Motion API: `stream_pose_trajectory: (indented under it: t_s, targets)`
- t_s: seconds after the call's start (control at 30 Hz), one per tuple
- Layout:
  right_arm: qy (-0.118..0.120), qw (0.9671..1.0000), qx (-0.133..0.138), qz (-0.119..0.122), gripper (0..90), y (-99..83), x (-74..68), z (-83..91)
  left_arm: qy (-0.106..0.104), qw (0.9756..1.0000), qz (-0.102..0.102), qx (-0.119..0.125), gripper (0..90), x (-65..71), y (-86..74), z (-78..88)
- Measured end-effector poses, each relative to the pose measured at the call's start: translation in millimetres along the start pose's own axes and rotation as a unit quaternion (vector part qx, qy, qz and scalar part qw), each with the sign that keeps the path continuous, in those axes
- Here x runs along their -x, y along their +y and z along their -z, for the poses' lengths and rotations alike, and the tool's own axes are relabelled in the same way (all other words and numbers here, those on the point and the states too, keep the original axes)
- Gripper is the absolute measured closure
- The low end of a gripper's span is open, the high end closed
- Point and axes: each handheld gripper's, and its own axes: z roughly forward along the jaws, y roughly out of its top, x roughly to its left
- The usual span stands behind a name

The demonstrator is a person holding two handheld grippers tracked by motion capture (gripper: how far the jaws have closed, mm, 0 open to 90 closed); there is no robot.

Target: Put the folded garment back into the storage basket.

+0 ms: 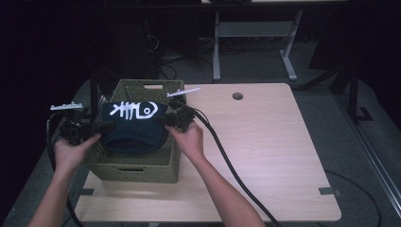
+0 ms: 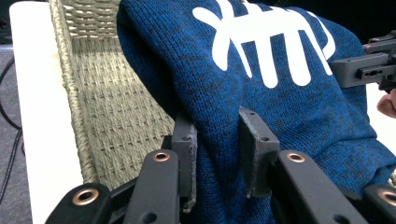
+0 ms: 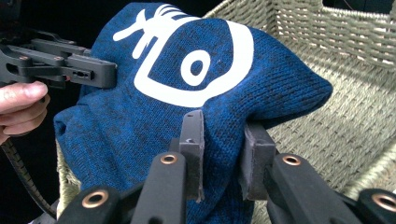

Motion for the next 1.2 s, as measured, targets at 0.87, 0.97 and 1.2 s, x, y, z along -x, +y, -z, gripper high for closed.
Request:
stream_pose_trajectory:
  t_s: [0.87,0.97,1.2]
  targets:
    - [-0.018,0.9994,-0.030,0.001,70.7,-11.6,5.2,-11.9,0.029,0.9988,-0.010,-0.037,68.1,-4.6,-7.1,-14.0]
    - [-0.024,0.9991,-0.034,0.006,70.1,-12.4,4.4,-12.2,0.034,0.9985,-0.010,-0.041,70.1,-5.6,-7.5,-14.6]
    - [-0.029,0.9986,-0.044,0.007,69.9,-15.5,5.2,-16.5,0.038,0.9974,-0.021,-0.058,75.4,-6.1,-7.9,-18.5]
